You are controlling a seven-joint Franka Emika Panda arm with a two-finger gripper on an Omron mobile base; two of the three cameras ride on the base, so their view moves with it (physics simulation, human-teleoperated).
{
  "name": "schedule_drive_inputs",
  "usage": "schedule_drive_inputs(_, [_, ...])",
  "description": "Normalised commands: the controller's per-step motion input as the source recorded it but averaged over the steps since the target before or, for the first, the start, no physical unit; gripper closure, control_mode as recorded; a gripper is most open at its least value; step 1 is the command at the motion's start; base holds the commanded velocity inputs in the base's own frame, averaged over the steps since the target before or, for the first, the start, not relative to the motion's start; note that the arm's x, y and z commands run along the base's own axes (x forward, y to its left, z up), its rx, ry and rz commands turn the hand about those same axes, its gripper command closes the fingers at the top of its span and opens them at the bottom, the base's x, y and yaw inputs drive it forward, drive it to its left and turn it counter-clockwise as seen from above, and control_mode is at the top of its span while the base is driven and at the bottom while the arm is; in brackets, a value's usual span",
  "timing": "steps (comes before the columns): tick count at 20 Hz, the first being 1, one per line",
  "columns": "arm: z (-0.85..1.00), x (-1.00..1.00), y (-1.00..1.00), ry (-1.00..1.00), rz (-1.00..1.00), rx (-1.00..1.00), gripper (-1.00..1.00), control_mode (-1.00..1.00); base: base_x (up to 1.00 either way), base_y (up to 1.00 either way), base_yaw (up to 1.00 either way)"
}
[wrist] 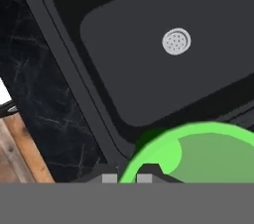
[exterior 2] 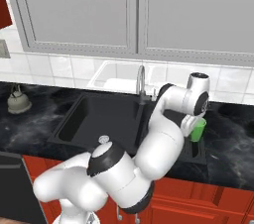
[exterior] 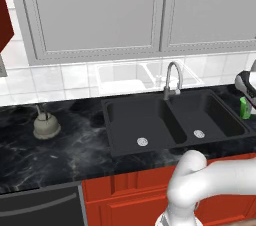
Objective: Place the kettle in the left basin and the cup in the right basin of the sink.
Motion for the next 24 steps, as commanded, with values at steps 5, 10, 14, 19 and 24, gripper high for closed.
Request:
schedule_drive_inputs(5, [-0.02, 0.22, 0.58, 0.0, 0.3, 0.0, 1.0, -1.0, 0.0, 0.0, 0.0])
schedule_drive_inputs(10, [-0.09, 0.51, 0.46, 0.0, 0.28, 0.0, 1.0, -1.0, 0.0, 0.0, 0.0])
schedule_drive_inputs(14, [-0.15, 0.6, 0.43, 0.0, 0.26, 0.0, 1.0, -1.0, 0.0, 0.0, 0.0])
schedule_drive_inputs(19, [-0.34, 0.76, 0.11, -0.03, 0.17, 0.01, 1.0, -1.0, 0.0, 0.0, 0.0])
schedule_drive_inputs(24, [-0.32, 0.56, -0.05, -0.05, 0.11, 0.02, 1.0, -1.0, 0.0, 0.0, 0.0])
